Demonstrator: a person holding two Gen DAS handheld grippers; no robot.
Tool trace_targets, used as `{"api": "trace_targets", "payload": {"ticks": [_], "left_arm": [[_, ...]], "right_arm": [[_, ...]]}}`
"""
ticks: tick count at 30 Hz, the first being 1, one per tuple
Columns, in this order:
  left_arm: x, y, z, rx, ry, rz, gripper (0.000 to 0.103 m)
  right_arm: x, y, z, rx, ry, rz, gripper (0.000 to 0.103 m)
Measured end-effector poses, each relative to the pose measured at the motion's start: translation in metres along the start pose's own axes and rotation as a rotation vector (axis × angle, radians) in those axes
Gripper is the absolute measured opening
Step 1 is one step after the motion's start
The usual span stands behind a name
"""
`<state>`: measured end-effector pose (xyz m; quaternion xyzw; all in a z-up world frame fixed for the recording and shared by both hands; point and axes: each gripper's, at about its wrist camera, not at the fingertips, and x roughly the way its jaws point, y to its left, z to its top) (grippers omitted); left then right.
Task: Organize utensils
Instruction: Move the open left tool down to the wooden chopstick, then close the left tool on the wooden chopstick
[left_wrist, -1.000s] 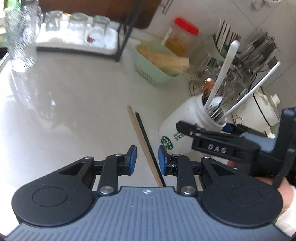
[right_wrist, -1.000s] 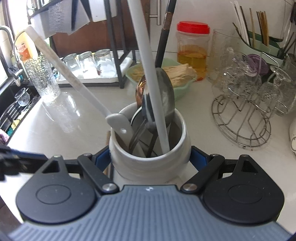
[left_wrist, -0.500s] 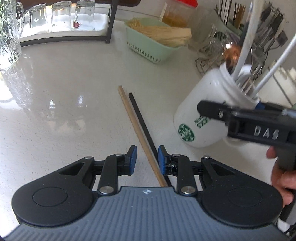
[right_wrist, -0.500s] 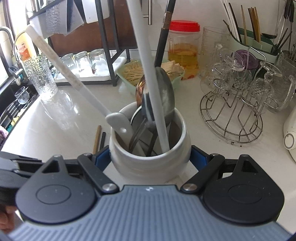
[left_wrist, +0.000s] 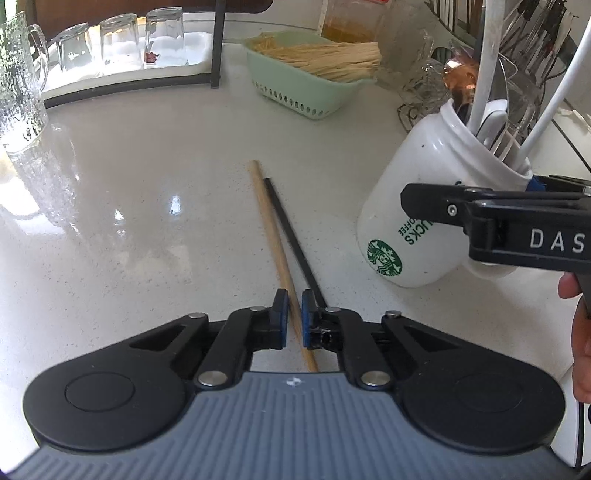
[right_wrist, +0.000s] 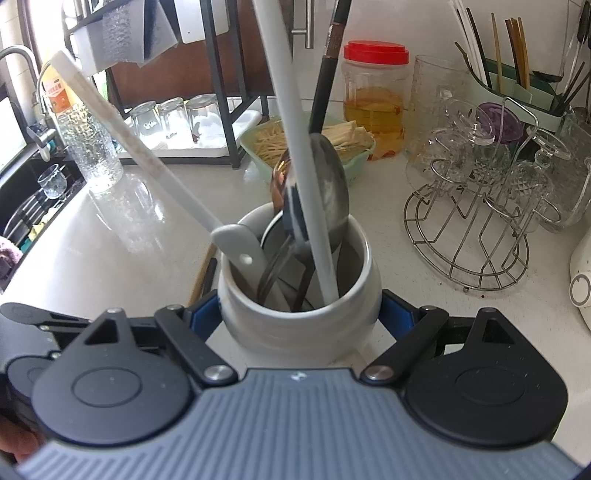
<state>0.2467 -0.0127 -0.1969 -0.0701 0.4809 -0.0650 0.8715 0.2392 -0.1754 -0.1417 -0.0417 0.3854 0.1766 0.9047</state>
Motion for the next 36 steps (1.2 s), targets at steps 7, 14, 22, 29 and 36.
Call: {"api": "trace_targets", "payload": {"ticks": [7, 14, 22, 29, 36], "left_arm": [[-0.011, 0.008, -0.008, -0.021, 0.026, 0.004, 0.006], [-0.031, 0.020, -0.021, -0.028, 0.047, 0.021, 0.006], [-0.059, 0.035, -0.049, -0.106, 0.060, 0.021, 0.006], [-0.083, 0.034, -0.078, -0.150, 0.087, 0.029, 0.006], [-0.083, 0.034, -0.094, -0.158, 0.117, 0.043, 0.006]], "right_arm": [[0.000, 0.000, 0.000, -0.001, 0.000, 0.000, 0.091], [0.000, 0.001, -0.001, 0.009, -0.004, -0.003, 0.091], [-0.001, 0.001, -0.001, 0.001, -0.007, -0.003, 0.091], [-0.001, 0.001, -0.001, -0.004, -0.010, 0.002, 0.091], [-0.002, 0.001, -0.003, -0.011, -0.022, 0.009, 0.091]]}}
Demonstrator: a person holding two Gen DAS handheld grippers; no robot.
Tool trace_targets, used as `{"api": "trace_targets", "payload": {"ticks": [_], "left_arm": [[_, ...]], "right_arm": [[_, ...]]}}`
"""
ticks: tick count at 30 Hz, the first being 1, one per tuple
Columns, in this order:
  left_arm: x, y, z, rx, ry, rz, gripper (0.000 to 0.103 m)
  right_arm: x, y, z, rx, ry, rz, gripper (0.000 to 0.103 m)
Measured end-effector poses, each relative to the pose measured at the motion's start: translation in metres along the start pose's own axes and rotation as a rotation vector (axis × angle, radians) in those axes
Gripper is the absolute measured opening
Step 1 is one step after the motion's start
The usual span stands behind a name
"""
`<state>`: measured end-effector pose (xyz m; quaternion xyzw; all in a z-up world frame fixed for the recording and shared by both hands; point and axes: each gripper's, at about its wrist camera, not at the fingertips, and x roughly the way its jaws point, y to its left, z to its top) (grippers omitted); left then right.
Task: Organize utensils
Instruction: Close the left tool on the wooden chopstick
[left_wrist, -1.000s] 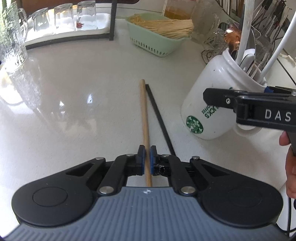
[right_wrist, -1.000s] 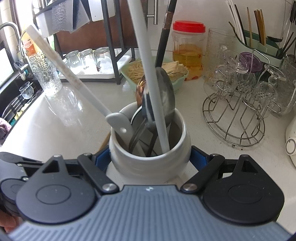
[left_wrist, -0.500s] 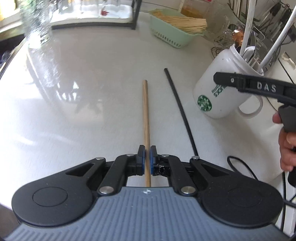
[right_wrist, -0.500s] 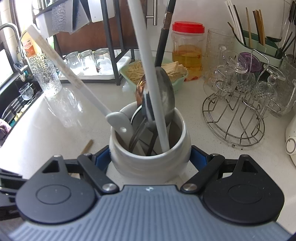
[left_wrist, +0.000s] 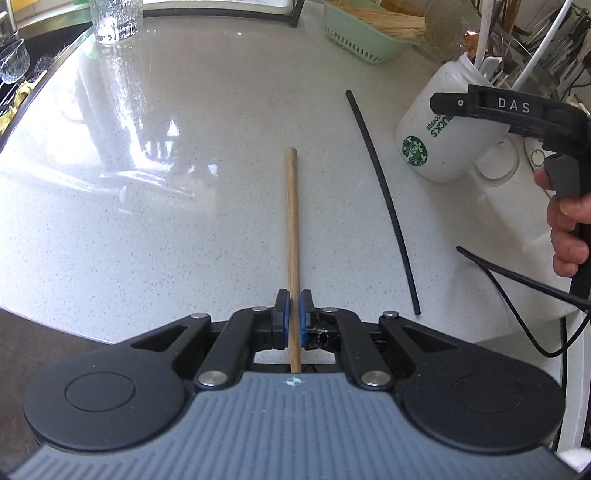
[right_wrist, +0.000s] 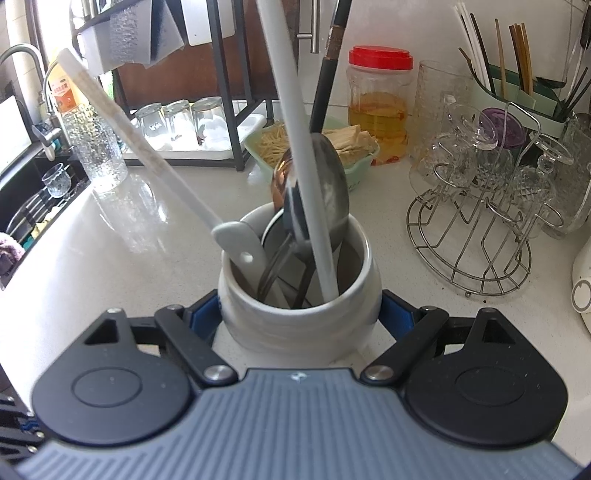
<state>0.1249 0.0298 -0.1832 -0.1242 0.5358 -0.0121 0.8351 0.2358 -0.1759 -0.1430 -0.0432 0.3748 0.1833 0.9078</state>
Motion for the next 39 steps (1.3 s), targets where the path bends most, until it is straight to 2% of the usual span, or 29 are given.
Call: {"api": "trace_targets", "payload": {"ticks": [9, 11, 13, 18, 26, 39], "left_arm": [[0.004, -0.003, 0.016, 0.040, 0.043, -0.007, 0.007], [0.005, -0.001, 0.023, 0.039, 0.048, -0.015, 0.012], [0.005, 0.000, 0.030, 0.046, 0.042, -0.025, 0.021], [0.014, -0.002, 0.058, 0.092, 0.015, -0.011, 0.027], [0.030, -0.004, 0.089, 0.157, -0.009, -0.005, 0.027], [0.048, -0.018, 0.102, 0.270, 0.032, 0.020, 0.025]], "right_arm": [[0.000, 0.001, -0.001, 0.031, -0.010, -0.017, 0.091], [-0.001, 0.002, -0.002, 0.037, -0.011, -0.024, 0.091], [-0.001, 0.003, -0.002, 0.040, -0.009, -0.030, 0.091], [-0.001, 0.006, -0.002, 0.051, -0.003, -0.045, 0.091], [-0.002, 0.010, -0.002, 0.071, 0.008, -0.067, 0.091], [-0.007, 0.014, -0.008, 0.081, 0.004, -0.080, 0.091]]}}
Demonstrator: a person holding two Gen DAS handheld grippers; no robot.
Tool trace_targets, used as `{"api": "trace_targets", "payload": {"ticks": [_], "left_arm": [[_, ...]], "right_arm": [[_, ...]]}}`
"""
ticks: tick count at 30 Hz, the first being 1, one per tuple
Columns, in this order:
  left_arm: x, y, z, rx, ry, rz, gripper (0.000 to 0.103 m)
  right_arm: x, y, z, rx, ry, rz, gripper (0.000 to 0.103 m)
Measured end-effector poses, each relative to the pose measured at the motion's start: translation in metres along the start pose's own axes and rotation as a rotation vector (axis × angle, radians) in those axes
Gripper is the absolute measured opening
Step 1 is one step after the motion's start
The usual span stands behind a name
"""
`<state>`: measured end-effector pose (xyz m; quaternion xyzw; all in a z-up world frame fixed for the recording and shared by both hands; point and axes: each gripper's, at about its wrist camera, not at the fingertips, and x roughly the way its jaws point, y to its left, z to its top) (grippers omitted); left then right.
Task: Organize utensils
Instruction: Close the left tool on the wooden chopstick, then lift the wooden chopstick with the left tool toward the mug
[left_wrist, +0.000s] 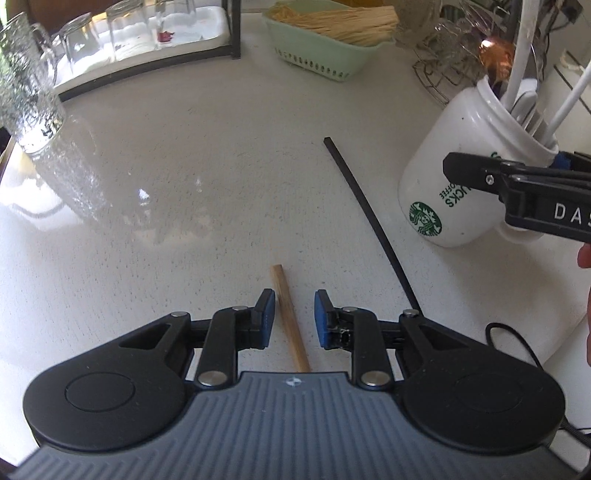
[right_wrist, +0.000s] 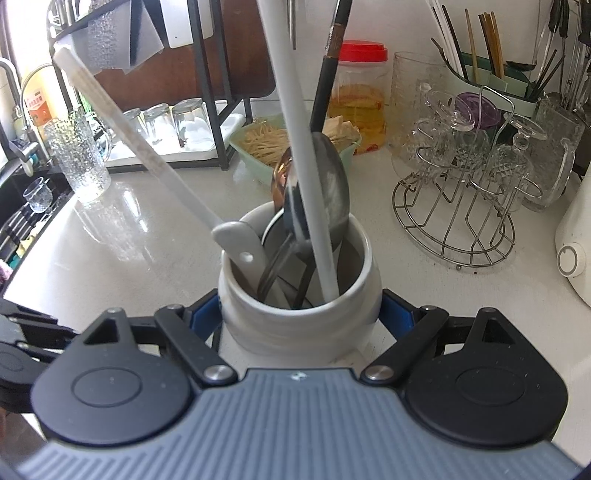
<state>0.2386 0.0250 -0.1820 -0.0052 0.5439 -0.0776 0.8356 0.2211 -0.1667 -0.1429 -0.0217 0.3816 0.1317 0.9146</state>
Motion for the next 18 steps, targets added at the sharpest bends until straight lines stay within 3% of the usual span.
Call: {"api": "trace_targets", "payload": {"ticks": [3, 9, 18], "left_arm": [[0.003, -0.002, 0.004, 0.016, 0.014, -0.010, 0.010], [-0.003, -0.009, 0.005, 0.062, 0.005, -0.008, 0.007], [-0.053, -0.017, 0.019, 0.025, -0.109, -0.035, 0.007]], "right_arm": [[0.000, 0.000, -0.002, 0.006, -0.010, 0.000, 0.091], [0.000, -0.001, -0.002, 0.020, -0.011, -0.003, 0.091], [0.000, 0.002, 0.000, 0.017, 0.006, -0.005, 0.091]]}}
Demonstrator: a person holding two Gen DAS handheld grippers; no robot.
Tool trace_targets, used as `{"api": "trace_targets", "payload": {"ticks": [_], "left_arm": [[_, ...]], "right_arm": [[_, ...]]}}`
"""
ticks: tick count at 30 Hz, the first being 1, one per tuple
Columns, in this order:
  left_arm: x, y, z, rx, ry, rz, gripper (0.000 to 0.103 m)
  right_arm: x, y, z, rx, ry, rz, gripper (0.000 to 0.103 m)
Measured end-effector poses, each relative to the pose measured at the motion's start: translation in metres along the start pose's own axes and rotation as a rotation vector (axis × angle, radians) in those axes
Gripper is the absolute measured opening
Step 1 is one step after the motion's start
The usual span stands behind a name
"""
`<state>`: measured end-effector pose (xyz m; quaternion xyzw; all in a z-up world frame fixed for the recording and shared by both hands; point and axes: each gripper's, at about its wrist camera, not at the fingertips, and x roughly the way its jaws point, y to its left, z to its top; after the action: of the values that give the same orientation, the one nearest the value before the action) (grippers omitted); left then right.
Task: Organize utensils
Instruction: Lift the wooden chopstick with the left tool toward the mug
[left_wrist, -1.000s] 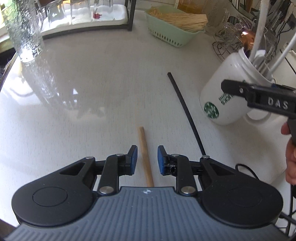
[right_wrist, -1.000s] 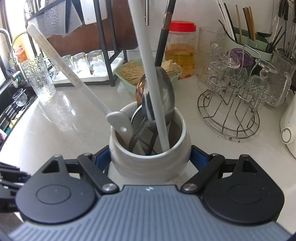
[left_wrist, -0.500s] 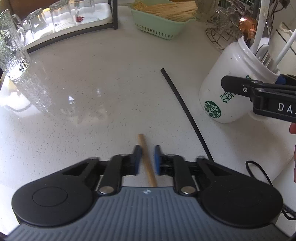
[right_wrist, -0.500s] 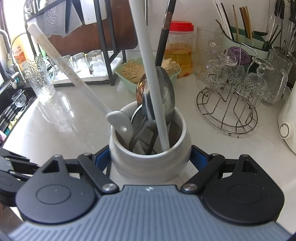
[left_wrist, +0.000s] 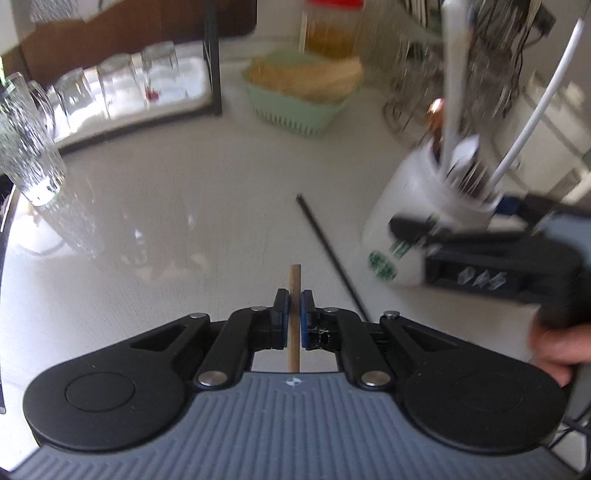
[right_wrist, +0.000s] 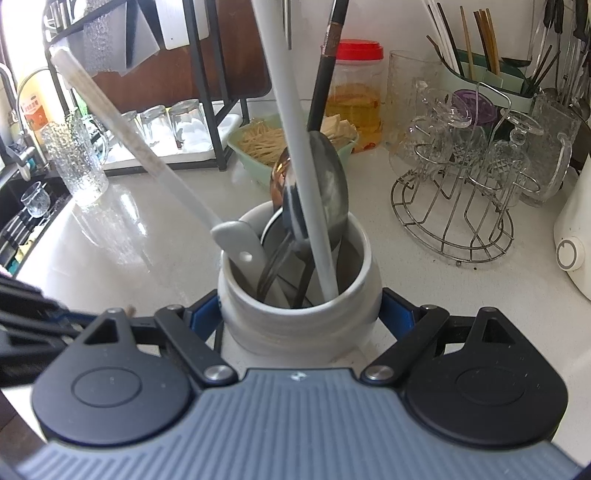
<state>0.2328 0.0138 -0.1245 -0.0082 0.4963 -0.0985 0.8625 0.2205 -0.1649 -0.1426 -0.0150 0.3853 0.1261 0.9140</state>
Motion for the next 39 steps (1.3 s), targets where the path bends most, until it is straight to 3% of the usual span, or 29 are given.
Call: {"api": "trace_targets", "payload": {"ticks": [6, 13, 19, 33, 39], "left_arm": [[-0.041, -0.012, 0.008, -0.026, -0.096, -0.055, 0.007], [-0.073, -0.024, 0.013, -0.026, -0.155, -0.114, 0.007], [-0.098, -0.034, 0.012, 0.037, -0.223, -0.098, 0.007], [-0.133, -0.038, 0.017, 0.032, -0.307, -0.126, 0.007], [-0.164, -0.039, 0.037, 0.034, -0.344, -0.143, 0.007]], "right_arm": [[0.000, 0.002, -0.002, -0.015, -0.011, 0.010, 0.091], [-0.001, 0.002, -0.004, -0.025, -0.025, 0.025, 0.091], [-0.001, 0.002, -0.006, -0.026, -0.038, 0.025, 0.091], [-0.003, 0.003, -0.009, -0.036, -0.056, 0.030, 0.091], [-0.003, 0.002, -0.009, -0.033, -0.052, 0.035, 0.091]]}}
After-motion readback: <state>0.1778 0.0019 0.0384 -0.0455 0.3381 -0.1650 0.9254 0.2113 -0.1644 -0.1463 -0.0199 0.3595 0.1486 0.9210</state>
